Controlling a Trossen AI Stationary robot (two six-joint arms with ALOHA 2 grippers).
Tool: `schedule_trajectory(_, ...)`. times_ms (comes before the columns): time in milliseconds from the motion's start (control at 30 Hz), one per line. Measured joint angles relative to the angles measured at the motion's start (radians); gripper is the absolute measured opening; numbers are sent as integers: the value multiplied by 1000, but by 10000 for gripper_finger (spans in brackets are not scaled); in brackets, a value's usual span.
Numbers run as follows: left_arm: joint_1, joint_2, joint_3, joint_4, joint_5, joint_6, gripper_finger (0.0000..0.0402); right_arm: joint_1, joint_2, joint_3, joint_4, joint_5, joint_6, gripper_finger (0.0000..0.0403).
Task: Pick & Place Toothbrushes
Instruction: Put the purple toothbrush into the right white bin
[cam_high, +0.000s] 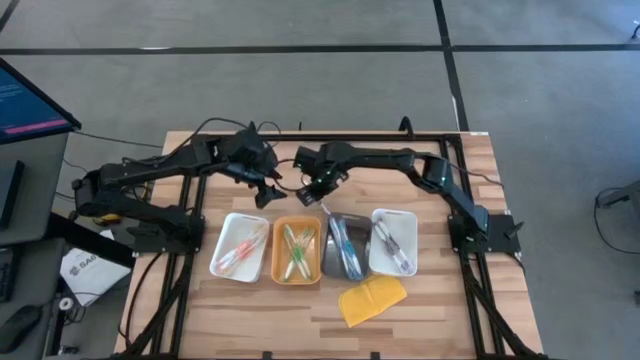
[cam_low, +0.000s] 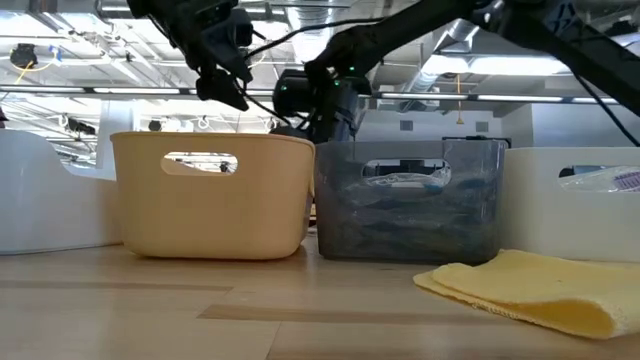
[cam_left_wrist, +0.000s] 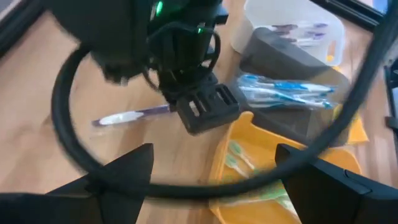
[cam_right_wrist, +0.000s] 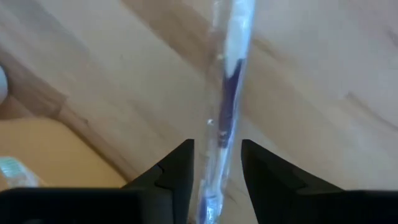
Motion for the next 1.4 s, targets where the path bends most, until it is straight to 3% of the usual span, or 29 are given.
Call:
schedule_trajectory(300,1,-21,0,-48,1,-4,333,28,115,108,-79,27,-55,206)
schedule_trajectory(500,1,-54,1,-52,-25,-12,333,35,137,106,-97,24,-53,215)
schedule_trajectory(633,1,-82,0,-62,-48,-22,333,37,137,101,-86,32,-28,180)
schedule_trajectory(900,1,-132,1,-50,-77,-42,333,24,140,106,-111,31,-58,16)
schedule_trajectory(1100,1,-146,1,-43,-96,-60,333,4,112,100,-113,46,-51,5)
schedule_trajectory(1400,1,-152,1,-34,-162,-64,333,-82,-101,101,-116,138,36,0)
